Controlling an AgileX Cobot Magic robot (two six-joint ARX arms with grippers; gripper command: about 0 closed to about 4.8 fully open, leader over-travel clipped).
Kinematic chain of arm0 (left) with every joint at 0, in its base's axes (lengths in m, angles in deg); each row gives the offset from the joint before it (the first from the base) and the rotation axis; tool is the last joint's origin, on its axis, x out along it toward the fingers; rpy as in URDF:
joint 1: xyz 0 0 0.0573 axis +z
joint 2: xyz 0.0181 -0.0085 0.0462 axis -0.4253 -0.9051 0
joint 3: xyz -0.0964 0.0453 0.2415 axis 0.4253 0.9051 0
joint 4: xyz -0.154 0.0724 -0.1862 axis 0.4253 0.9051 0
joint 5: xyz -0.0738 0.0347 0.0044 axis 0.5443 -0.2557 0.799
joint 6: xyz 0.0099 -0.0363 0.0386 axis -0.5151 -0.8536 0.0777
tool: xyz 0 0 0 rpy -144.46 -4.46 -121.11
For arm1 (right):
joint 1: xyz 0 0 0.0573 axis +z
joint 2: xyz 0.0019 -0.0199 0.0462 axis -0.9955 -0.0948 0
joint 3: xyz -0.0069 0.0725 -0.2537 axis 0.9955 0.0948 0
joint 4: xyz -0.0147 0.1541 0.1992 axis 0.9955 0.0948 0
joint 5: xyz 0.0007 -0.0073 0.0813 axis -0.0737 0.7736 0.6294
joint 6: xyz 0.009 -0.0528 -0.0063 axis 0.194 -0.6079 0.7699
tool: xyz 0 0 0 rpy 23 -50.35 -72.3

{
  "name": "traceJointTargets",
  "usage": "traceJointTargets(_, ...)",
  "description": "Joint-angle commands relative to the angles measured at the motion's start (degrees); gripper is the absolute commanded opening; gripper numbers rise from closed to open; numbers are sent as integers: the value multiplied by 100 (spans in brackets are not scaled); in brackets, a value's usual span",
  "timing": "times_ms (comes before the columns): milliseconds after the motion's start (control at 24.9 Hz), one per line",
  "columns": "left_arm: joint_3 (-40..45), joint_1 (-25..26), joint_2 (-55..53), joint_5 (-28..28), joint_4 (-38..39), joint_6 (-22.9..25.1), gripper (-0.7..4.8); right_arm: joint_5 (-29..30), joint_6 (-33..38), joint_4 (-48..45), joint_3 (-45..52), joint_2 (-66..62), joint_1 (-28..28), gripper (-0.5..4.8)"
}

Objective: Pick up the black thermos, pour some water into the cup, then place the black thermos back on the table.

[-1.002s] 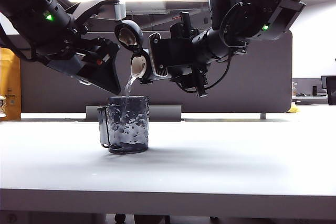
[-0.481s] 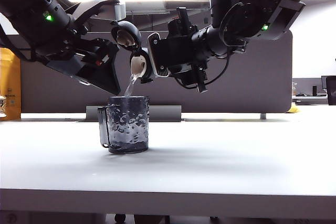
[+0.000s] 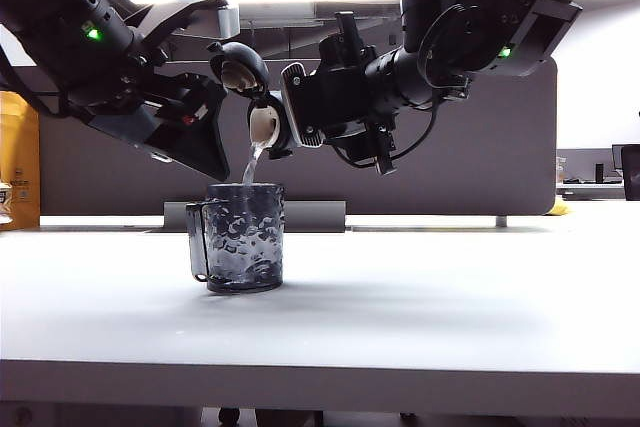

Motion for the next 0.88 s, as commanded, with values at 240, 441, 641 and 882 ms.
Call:
traceJointTargets(240, -31, 9, 9, -13, -63, 24, 479, 7, -92, -396, -68, 96, 9, 135)
traceJointTargets(441, -31, 9, 9, -11, -66, 26, 479, 7, -269, -382, -68, 96, 9, 135)
traceJointTargets(641, -31, 9, 9, -11, -66, 26, 479, 28, -293, -380, -68, 96, 9, 135)
traceJointTargets(882, -31, 9, 9, -11, -66, 26, 479, 26, -551, -380, -68, 96, 9, 135)
